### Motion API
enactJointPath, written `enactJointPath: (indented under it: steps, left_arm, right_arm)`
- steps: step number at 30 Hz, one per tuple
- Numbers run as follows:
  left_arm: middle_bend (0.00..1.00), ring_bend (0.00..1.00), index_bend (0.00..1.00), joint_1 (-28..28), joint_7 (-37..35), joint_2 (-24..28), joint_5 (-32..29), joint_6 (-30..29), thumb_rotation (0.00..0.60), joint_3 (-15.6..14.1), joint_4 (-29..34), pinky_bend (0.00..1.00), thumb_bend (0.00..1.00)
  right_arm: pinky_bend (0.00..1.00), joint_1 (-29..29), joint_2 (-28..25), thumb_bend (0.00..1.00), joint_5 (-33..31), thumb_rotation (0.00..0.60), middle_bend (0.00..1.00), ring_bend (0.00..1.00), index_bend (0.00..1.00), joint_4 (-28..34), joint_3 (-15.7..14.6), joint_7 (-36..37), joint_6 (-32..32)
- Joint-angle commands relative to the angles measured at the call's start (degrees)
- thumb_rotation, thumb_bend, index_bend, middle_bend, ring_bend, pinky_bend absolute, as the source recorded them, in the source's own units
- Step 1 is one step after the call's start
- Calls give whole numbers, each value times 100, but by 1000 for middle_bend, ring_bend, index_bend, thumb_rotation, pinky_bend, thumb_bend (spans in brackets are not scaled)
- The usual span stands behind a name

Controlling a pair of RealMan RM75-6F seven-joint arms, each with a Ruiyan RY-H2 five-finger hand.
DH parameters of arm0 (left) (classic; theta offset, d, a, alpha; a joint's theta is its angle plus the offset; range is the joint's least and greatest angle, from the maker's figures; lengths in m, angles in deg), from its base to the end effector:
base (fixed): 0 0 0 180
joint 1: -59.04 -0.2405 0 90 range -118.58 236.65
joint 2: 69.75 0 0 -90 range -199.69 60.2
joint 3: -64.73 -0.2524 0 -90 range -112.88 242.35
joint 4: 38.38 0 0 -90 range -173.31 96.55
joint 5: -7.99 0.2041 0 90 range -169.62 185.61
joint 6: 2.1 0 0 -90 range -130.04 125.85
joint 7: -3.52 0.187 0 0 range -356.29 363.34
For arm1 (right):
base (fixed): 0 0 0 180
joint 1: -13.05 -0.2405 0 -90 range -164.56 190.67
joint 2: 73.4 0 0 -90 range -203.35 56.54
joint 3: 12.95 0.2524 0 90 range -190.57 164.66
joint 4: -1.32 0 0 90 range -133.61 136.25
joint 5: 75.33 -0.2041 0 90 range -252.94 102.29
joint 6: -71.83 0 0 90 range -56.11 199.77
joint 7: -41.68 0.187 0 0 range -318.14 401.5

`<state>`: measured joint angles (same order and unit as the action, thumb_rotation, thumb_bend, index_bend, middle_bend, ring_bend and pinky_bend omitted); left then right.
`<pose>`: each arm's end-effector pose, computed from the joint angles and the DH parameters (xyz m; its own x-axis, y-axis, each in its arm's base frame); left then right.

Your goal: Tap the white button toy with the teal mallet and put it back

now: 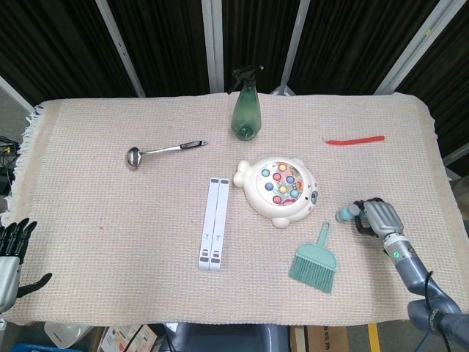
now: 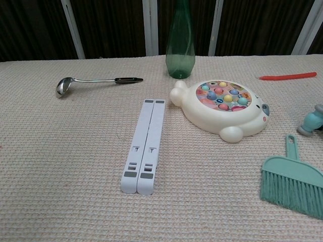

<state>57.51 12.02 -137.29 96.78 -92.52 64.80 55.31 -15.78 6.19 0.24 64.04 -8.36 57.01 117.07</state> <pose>-0.3070 0.1791 0.1465 0.4583 0.0069 0.8888 0.8877 0.0458 -0.4581 -0.3457 -0.3625 0.0516 0.3325 -0.4169 0.8459 -0.9328 -0.0129 0.3603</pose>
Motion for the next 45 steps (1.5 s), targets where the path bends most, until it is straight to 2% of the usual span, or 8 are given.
enactJointPath:
  steps: [1,8,13,18,25,35,40,45]
  left_arm:
    - [0,0,0,2,4,2,-3,-1,600,4,1,0,90]
    - [0,0,0,-1,8,-4,-19,13,600,-5,-7,0,90]
    - [0,0,0,-6,-2,-7,-40,17,600,-6,-16,0,90]
    - [0,0,0,-7,-17,-4,-39,7,600,-3,-24,0,90]
    - [0,0,0,-2,-42,-14,-28,13,600,-9,-42,0,90]
    - [0,0,0,13,-52,-11,47,-16,600,-13,-57,0,90]
    - [0,0,0,27,-27,-2,106,-37,600,-16,-32,0,90]
    - [0,0,0,32,-23,-8,109,-13,600,-32,-34,0,90]
  right_arm:
    - [205,-1,15,647,-5,600,486,328,519,-17,-1,4,-3]
    - [213,-24,54,647,-41,600,512,340,536,-89,-7,3,-88]
    - [248,-25,97,657,-72,600,605,415,635,-137,4,15,-104]
    - [298,8,104,737,-54,600,706,509,767,-123,33,90,5]
    - [323,81,-8,814,58,600,762,564,846,69,96,68,387]
    - [340,80,-487,837,218,600,788,593,882,1037,373,-455,1118]
    - [340,-162,-741,837,182,600,789,593,886,1695,599,-1194,1175]
    - [340,-362,-722,837,100,600,791,597,894,2163,732,-2037,1261]
